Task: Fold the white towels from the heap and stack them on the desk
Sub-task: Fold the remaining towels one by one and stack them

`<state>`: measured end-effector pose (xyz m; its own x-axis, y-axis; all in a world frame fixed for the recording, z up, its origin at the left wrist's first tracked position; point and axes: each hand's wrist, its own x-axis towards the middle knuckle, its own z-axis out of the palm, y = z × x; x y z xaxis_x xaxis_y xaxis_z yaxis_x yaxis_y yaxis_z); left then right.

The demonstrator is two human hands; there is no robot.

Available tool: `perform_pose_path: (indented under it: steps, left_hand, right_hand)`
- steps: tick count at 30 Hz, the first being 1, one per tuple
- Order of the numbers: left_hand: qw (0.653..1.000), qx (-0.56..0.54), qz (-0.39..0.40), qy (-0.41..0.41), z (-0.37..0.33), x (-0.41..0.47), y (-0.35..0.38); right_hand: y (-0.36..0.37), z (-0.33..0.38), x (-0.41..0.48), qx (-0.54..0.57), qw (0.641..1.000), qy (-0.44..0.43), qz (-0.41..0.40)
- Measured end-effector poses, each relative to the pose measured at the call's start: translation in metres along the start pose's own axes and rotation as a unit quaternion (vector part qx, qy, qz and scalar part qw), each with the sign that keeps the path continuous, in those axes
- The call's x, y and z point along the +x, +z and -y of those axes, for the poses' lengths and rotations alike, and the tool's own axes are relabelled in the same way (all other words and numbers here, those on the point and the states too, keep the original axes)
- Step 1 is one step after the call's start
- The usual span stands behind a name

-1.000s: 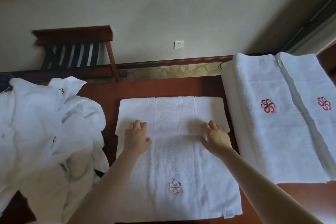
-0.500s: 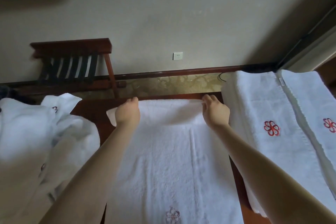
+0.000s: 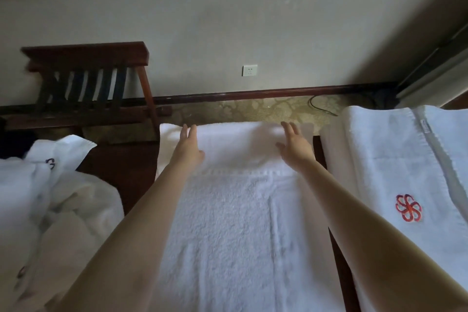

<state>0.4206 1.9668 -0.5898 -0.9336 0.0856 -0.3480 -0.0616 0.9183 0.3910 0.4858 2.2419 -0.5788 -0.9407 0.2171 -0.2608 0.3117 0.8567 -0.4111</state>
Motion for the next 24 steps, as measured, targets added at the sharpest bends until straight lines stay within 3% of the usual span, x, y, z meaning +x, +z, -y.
perform_pose_path:
  steps: [5,9,14,17,20,24]
  left_hand:
    - [0.999,0.001,0.007,0.043,0.024,-0.018,0.021]
    - [0.995,0.04,0.02,0.092,0.052,-0.038,0.031]
    - [0.98,0.144,-0.019,0.135,0.057,-0.047,0.023]
    - [0.964,0.234,-0.045,0.119,0.054,-0.049,0.011]
    - [0.951,0.282,-0.067,0.112,0.057,-0.051,-0.006]
    - [0.947,0.27,-0.117,0.13,0.057,-0.056,-0.025]
  right_hand:
    - [0.023,-0.015,-0.032,-0.006,0.999,-0.049,0.011]
    - [0.039,-0.036,-0.062,-0.115,0.987,-0.105,0.036]
    - [0.026,-0.032,-0.072,-0.136,0.967,-0.179,-0.118]
    - [0.012,-0.029,-0.071,-0.171,0.949,-0.223,-0.146]
    - [0.0,-0.033,-0.066,-0.174,0.95,-0.194,-0.171]
    - [-0.014,-0.034,-0.065,-0.144,0.952,-0.182,-0.2]
